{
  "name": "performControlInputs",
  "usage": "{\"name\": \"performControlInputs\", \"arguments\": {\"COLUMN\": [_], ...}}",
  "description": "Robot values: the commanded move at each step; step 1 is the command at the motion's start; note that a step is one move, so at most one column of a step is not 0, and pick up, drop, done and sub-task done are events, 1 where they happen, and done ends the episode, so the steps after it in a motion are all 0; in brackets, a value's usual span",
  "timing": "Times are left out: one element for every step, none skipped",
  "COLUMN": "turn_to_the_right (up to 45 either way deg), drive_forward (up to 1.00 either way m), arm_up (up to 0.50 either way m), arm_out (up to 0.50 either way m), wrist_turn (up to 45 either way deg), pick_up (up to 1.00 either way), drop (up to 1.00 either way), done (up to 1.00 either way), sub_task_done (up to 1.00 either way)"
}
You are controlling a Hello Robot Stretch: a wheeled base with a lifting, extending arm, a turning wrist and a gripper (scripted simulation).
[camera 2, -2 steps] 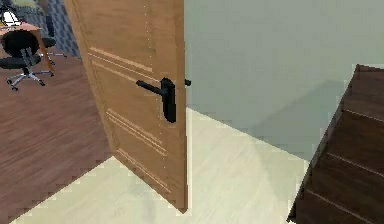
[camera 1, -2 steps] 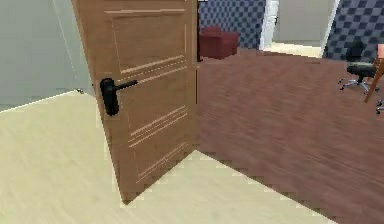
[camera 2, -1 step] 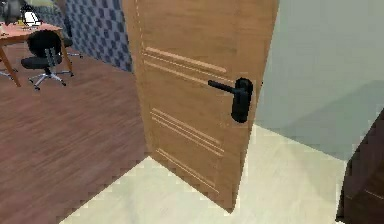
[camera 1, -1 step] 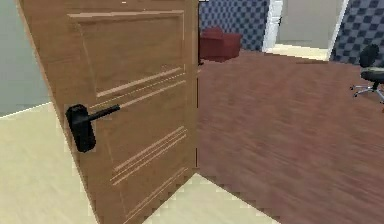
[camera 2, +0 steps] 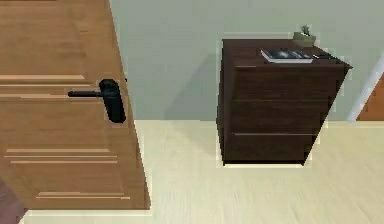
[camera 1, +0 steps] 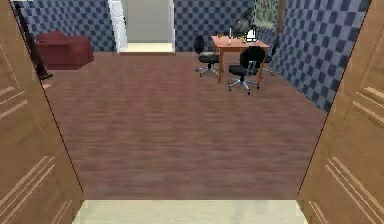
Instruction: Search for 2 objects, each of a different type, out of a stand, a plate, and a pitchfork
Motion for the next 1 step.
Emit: {"name": "performControlInputs", "arguments": {"turn_to_the_right": [0.0], "drive_forward": [1.00], "arm_up": [0.00], "arm_out": [0.00], "wrist_turn": [0.0], "pick_up": [0.00], "drop": [0.00], "done": [0.00], "sub_task_done": [0.00]}}
